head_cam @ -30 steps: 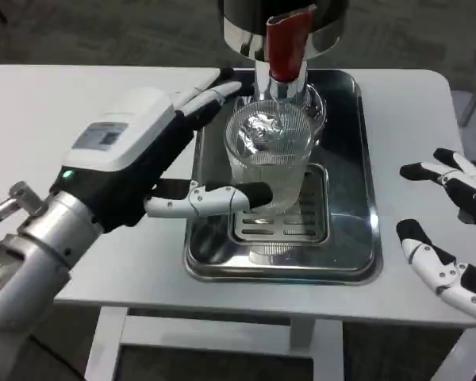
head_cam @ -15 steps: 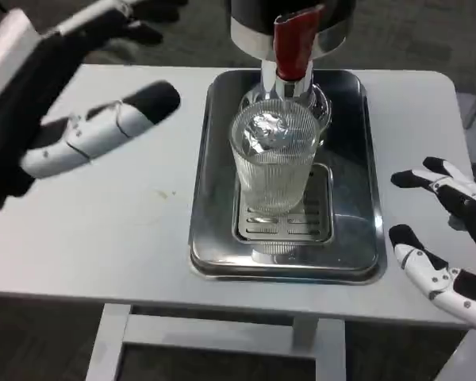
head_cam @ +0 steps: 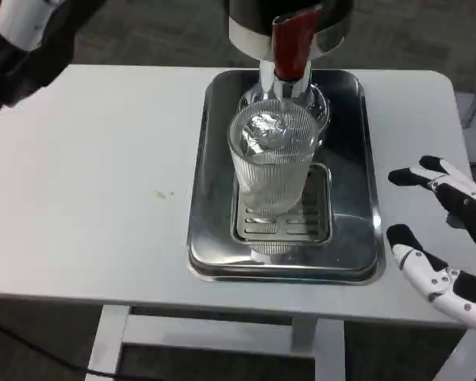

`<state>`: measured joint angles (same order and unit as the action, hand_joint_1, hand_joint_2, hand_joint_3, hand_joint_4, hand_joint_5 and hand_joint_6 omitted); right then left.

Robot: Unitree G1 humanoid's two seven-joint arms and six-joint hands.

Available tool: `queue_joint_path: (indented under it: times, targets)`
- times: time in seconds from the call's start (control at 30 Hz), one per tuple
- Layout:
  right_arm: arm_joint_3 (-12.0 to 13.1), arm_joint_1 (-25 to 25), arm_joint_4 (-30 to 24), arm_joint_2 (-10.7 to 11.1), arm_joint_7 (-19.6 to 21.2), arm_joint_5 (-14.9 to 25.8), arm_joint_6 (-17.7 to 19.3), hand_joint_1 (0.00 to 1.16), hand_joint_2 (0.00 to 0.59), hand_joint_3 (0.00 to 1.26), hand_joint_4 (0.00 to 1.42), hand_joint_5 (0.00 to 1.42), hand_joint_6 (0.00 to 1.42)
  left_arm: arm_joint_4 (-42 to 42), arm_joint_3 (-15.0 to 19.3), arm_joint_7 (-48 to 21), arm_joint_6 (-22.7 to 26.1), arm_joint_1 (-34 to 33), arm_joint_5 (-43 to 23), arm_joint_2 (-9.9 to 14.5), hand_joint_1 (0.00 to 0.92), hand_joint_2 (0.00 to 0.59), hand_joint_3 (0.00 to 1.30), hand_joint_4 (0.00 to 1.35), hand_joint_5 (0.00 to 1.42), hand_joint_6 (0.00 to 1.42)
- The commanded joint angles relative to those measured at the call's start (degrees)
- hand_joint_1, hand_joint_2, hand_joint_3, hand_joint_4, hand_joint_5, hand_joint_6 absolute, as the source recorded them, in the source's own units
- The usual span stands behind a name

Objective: Grasp the cup under the faucet to collect the drink, then remove the cup.

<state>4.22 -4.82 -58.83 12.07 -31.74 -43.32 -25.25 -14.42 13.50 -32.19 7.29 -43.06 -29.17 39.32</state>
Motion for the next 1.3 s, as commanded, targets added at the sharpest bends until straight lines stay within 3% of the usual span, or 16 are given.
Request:
queue_joint_path:
  times: [0.03, 0.23, 0.57, 1.1, 1.3]
  targets:
    - [0.43, -1.06, -1.12, -0.02, 0.86, 0.76, -0.01, 0.45, 0.484, 0.22, 0.05, 0.06, 0.23, 1.22, -2.20, -2.33, 4.23, -4.07, -2.70, -1.02, 0.000, 0.163, 0.11, 0.08, 0.19, 0.27]
    - [1.60, -1.60, -1.17, -0.19, 1.24, 1.85, 0.62, 0.45, 0.484, 0.22, 0.05, 0.06, 0.23, 3.85, -4.80, -4.71, 7.51, -6.66, -2.33, -2.84, 0.000, 0.164, 0.10, 0.07, 0.18, 0.27]
    - [3.81, -2.33, -1.17, 0.24, 1.56, 4.31, 1.78, 0.45, 0.484, 0.22, 0.06, 0.06, 0.23, 7.32, -8.31, -7.36, 7.74, -5.67, 1.21, -4.67, 0.000, 0.166, 0.10, 0.07, 0.17, 0.27]
    - [5.93, -3.38, -1.17, 0.23, 1.49, 7.00, 3.01, 0.45, 0.484, 0.22, 0.08, 0.07, 0.24, 12.36, -12.29, -12.02, 4.59, -4.28, 7.93, -5.61, 0.000, 0.168, 0.11, 0.07, 0.17, 0.26]
    - [6.32, -3.64, -1.17, 0.17, 1.43, 7.45, 3.12, 0.45, 0.484, 0.22, 0.08, 0.07, 0.24, 13.47, -14.58, -13.81, 2.27, -4.13, 10.91, -4.79, 0.000, 0.172, 0.12, 0.09, 0.18, 0.27]
